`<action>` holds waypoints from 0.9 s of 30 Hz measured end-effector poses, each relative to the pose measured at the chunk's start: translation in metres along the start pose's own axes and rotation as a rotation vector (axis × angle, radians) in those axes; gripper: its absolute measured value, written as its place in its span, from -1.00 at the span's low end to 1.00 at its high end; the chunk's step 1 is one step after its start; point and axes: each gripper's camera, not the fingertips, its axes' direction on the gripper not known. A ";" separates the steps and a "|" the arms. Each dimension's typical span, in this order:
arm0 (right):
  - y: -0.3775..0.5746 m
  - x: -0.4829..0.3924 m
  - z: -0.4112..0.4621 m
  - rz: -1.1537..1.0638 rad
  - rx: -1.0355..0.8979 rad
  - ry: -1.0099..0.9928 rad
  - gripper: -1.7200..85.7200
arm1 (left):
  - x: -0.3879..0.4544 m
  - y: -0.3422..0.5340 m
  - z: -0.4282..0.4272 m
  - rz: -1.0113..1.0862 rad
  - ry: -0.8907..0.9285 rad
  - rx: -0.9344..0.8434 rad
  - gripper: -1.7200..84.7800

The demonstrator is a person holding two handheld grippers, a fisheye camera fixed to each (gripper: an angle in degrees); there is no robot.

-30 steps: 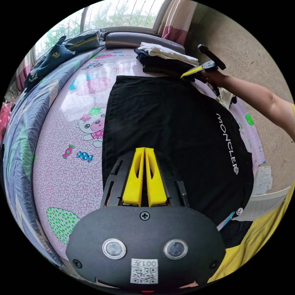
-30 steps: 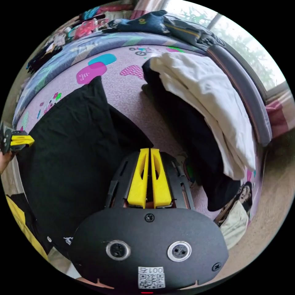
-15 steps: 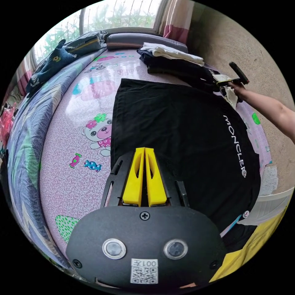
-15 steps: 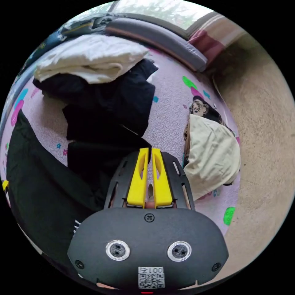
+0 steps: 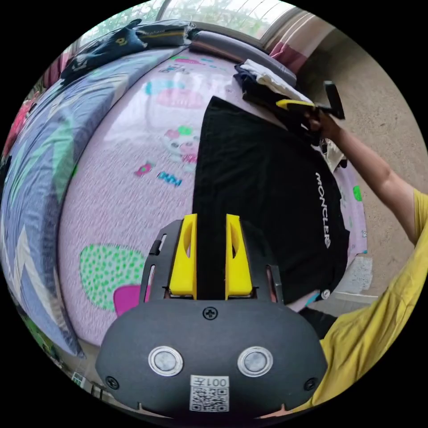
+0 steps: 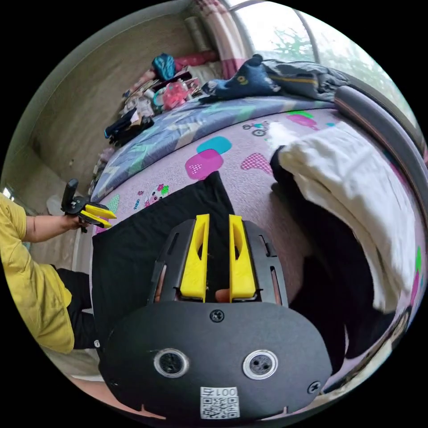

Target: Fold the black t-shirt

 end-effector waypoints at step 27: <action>-0.122 0.061 0.178 -0.021 -0.389 -0.129 -0.90 | -0.154 0.141 0.005 -0.271 0.523 -0.064 -0.95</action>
